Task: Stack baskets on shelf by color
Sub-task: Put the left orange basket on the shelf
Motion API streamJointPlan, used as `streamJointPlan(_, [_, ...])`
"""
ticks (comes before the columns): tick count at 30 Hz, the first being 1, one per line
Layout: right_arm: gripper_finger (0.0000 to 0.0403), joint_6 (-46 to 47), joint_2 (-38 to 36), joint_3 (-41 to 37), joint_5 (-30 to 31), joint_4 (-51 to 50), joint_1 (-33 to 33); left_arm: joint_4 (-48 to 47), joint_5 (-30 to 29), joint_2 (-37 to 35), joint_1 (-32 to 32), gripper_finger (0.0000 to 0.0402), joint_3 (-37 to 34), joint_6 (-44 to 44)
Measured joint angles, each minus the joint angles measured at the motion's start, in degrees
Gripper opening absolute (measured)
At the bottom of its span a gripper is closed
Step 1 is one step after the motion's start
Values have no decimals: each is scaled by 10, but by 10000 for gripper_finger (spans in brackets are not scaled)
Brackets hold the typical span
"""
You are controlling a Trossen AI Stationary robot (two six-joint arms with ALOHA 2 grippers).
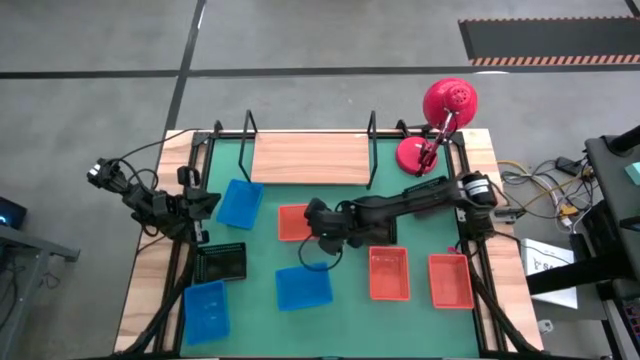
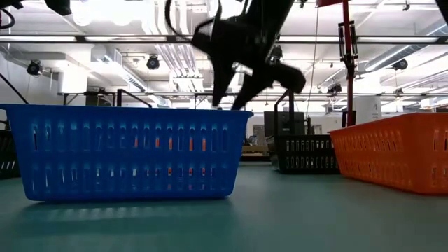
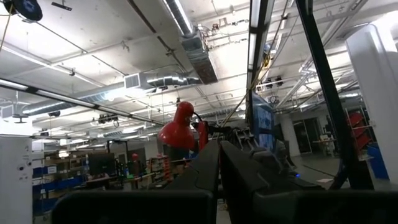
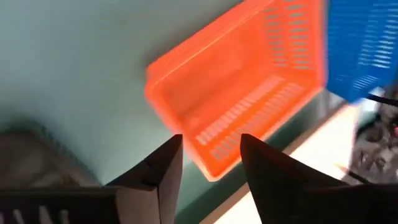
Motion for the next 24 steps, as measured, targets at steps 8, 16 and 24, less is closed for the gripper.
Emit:
streamJointPlan(8, [148, -50, 35, 0, -9, -13, -27, 0, 0, 2, 0, 0, 0, 0])
streamJointPlan(16, [114, -61, 67, 6, -55, -13, -36, 0, 0, 2, 0, 0, 0, 0])
streamJointPlan(24, [20, -53, 53, 10, -82, -11, -29, 0, -1, 1, 0, 0, 0, 0])
